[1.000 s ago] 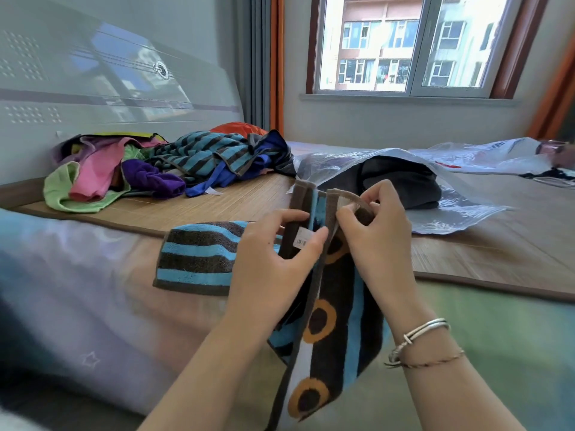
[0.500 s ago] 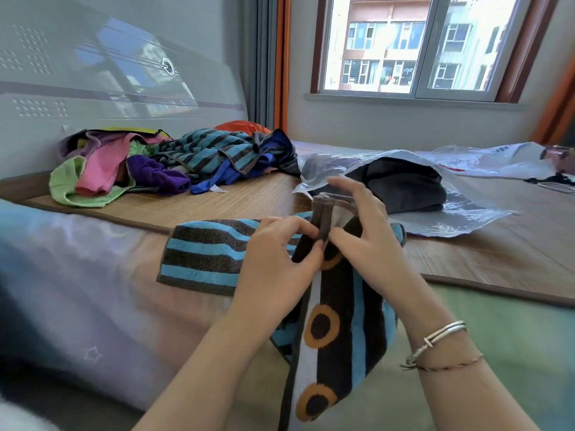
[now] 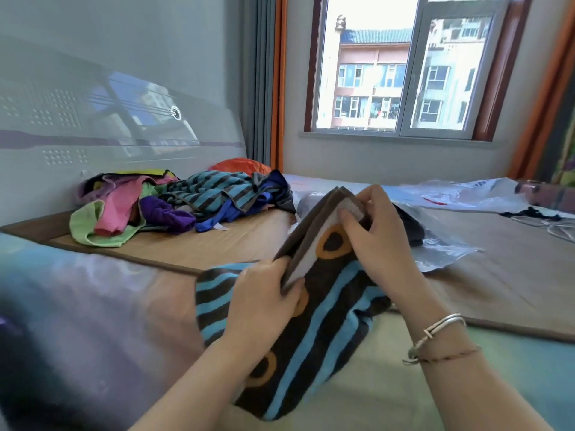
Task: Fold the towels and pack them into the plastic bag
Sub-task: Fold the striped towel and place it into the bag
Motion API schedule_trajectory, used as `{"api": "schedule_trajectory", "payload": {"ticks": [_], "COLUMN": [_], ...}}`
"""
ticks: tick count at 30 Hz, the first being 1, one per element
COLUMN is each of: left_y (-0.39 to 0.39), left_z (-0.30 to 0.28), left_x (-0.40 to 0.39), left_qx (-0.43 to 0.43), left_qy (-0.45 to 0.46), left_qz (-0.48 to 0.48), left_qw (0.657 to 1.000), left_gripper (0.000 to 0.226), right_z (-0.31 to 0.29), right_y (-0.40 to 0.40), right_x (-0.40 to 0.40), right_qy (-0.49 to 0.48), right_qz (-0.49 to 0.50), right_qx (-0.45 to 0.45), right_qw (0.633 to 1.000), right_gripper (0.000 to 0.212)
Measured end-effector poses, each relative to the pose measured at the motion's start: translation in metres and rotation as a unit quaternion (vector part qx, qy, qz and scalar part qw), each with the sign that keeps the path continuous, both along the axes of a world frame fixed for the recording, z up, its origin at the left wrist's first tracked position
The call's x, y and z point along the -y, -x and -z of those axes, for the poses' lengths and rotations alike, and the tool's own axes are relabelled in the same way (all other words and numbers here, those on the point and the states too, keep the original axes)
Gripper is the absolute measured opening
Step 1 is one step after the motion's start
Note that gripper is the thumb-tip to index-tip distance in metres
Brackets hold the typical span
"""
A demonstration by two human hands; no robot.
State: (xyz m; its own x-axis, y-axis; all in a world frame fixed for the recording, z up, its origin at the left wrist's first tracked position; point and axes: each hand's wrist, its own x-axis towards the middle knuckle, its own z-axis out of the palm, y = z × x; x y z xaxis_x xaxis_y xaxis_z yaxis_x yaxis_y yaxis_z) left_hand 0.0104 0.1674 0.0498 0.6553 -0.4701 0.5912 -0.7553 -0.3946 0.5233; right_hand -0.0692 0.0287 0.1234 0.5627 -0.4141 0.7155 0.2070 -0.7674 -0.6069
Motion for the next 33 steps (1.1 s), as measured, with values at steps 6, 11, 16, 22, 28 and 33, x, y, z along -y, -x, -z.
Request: {"api": "schedule_trajectory", "payload": {"ticks": [6, 11, 16, 22, 28, 33], "left_y": [-0.040, -0.051, -0.050, -0.079, -0.114, -0.177], "left_z": [-0.065, -0.147, -0.233, -0.227, -0.187, -0.147], "left_x": [-0.048, -0.085, -0.126, -0.171, -0.193, -0.196], "left_qx": [-0.006, 0.016, 0.095, 0.036, 0.003, -0.036], "left_qy": [-0.067, -0.063, -0.009, -0.199, -0.068, -0.195], "left_qz": [-0.067, -0.067, -0.085, -0.119, -0.077, -0.151], "left_qw": [0.995, 0.996, 0.992, 0.972, 0.995, 0.968], "left_gripper": [0.020, 0.017, 0.011, 0.014, 0.008, 0.021], "right_z": [-0.071, -0.127, -0.171, -0.155, -0.117, -0.090], "right_y": [-0.003, -0.008, -0.008, -0.040, -0.078, -0.127], "right_x": [0.015, 0.022, 0.010, 0.002, 0.000, 0.008], "right_qy": [-0.068, -0.117, -0.169, -0.150, -0.163, -0.097], "right_qz": [-0.001, -0.041, -0.090, -0.065, -0.098, -0.037], "right_qx": [0.015, -0.005, 0.089, -0.003, -0.101, -0.244], "right_qw": [0.998, 0.992, 0.977, 0.987, 0.977, 0.964], "right_gripper": [0.015, 0.010, 0.008, 0.015, 0.011, 0.008]}}
